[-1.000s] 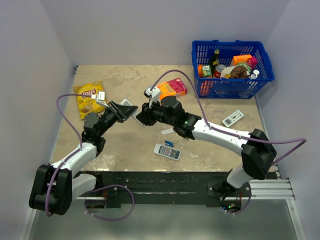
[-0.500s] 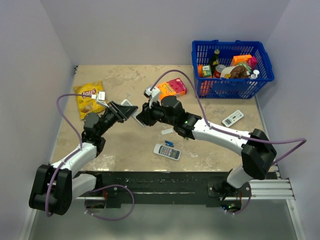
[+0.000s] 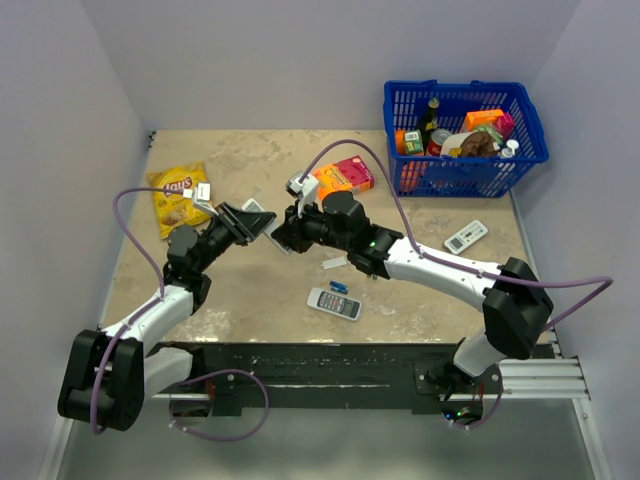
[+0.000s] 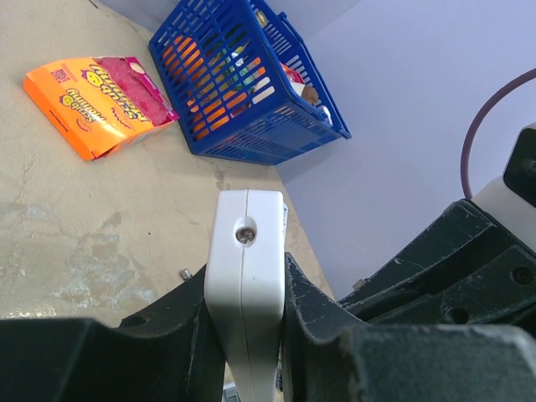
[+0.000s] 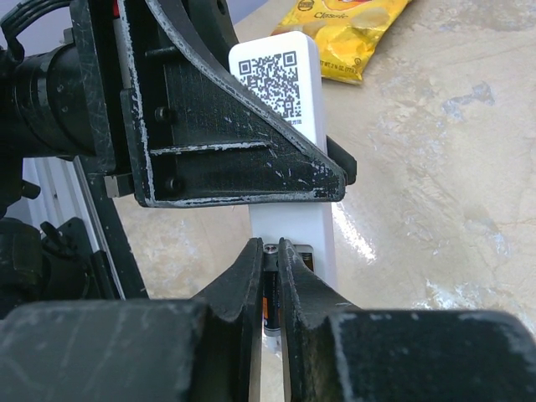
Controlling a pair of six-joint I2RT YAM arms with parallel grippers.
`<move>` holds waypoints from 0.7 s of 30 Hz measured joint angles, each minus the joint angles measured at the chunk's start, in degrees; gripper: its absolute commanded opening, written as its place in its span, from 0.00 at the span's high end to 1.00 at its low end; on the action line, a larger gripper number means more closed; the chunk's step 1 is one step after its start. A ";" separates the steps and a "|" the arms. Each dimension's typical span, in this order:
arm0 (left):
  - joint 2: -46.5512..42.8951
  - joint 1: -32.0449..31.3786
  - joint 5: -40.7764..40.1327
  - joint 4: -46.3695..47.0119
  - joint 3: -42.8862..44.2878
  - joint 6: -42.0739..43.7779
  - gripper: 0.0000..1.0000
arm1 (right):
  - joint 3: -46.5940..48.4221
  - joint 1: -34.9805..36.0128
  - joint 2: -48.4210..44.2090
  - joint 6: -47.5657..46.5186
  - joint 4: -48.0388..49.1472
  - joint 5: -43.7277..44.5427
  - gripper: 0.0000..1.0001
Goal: Load the batteries into the remote control
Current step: Load the battery into the remote control.
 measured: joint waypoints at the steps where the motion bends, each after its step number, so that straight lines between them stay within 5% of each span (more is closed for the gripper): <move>1: -0.09 0.00 -0.02 0.00 0.00 0.00 1.00 | 0.00 0.00 0.00 0.00 0.09 0.00 0.92; 21: 2.25 0.04 -0.90 6.16 -3.91 -9.09 1.00 | -1.33 0.11 0.00 -0.02 1.22 1.07 0.85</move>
